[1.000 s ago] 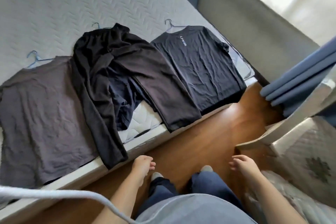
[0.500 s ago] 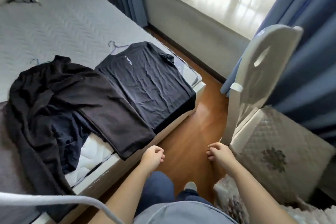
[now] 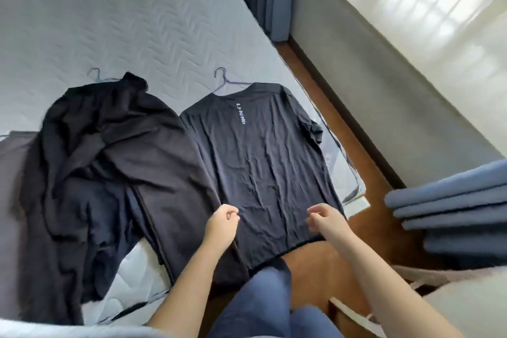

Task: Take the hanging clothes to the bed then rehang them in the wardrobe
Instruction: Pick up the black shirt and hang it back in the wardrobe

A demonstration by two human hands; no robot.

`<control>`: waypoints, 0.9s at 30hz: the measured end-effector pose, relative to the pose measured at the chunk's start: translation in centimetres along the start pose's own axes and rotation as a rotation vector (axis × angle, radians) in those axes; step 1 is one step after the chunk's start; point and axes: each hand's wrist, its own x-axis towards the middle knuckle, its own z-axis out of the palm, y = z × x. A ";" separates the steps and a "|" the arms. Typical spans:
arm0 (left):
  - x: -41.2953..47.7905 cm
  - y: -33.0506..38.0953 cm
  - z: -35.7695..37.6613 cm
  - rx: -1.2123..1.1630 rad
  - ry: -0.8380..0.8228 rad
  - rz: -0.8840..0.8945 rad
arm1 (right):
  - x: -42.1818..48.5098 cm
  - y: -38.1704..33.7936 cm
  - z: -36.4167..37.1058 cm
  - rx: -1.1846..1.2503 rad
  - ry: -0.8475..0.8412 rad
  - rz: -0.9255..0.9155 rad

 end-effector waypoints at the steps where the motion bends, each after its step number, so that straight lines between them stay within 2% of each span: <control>1: 1.6 1.2 -0.6 0.001 0.036 -0.001 | 1.8 -1.8 -0.3 -0.026 -0.019 -0.024; 7: 10.1 6.4 -3.3 0.015 0.181 -0.052 | 11.6 -9.3 -1.5 -0.099 -0.076 -0.103; 13: 20.4 9.9 -5.3 0.088 0.289 -0.026 | 23.9 -15.8 -0.6 -0.170 -0.095 -0.168; 18: 30.8 10.4 -6.8 0.285 0.355 0.019 | 34.3 -21.0 1.3 -0.321 -0.101 -0.288; 22: 38.2 10.2 -7.8 0.443 0.358 0.052 | 42.0 -24.1 2.9 -0.393 -0.045 -0.406; 27: 44.8 9.4 -8.6 0.519 0.436 0.075 | 49.0 -25.9 4.5 -0.522 0.019 -0.480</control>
